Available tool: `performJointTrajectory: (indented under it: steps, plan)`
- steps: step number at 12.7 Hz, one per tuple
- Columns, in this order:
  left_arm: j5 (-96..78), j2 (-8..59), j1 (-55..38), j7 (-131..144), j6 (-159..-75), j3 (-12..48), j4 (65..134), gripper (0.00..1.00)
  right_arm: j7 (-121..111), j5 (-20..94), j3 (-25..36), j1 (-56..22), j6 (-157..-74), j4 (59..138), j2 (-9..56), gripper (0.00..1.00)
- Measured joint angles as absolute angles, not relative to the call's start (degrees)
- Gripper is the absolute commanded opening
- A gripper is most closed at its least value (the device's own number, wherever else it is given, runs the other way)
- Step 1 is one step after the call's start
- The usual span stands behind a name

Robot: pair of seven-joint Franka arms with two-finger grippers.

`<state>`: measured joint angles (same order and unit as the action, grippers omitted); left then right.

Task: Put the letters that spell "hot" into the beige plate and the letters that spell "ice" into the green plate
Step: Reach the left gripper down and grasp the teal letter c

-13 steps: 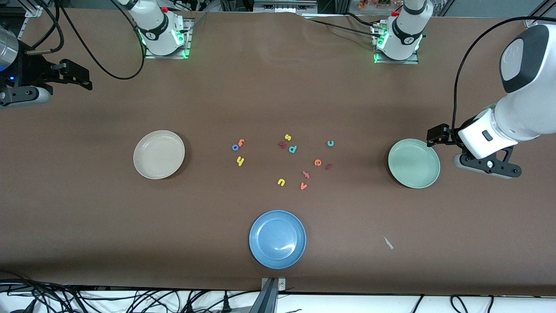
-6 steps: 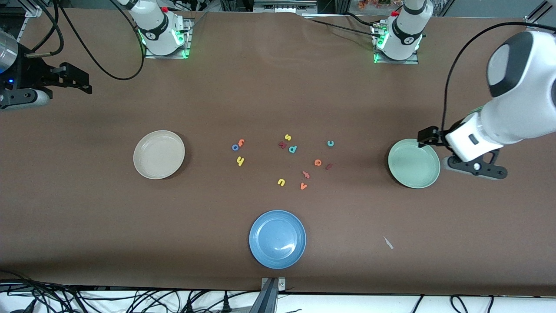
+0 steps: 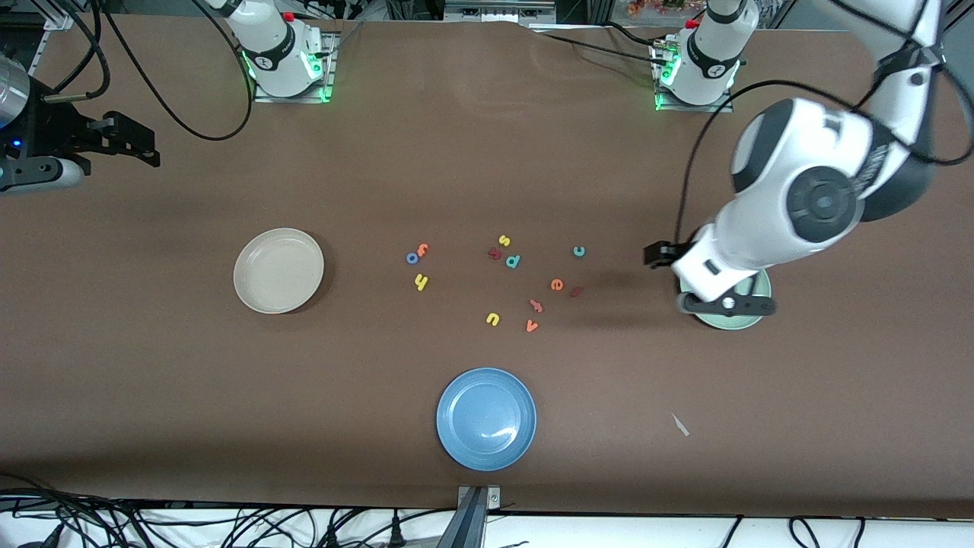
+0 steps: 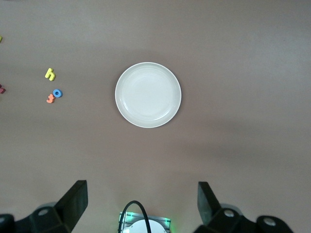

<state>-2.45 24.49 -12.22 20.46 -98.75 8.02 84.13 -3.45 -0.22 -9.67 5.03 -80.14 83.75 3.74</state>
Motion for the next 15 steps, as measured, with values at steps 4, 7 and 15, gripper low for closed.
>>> performJointTrajectory:
  steps: [4, 7, 15]
  plan:
    - [-2.7, 28.7, -17.6, 30.8, -106.1, 8.2, 89.6, 0.96, -3.4, -0.2, -9.7, 5.0, -80.9, 83.9, 4.6, 1.00]
    - [-2.7, 31.2, -21.1, 35.9, -111.8, 8.3, 93.8, 0.92, -3.3, -0.2, -9.8, 4.9, -81.8, 83.9, 5.9, 1.00]
    - [-2.7, 31.6, -23.2, 39.3, -131.0, 8.6, 109.9, 0.74, -1.6, -0.2, -9.8, 4.8, -82.9, 83.9, 6.5, 1.00]
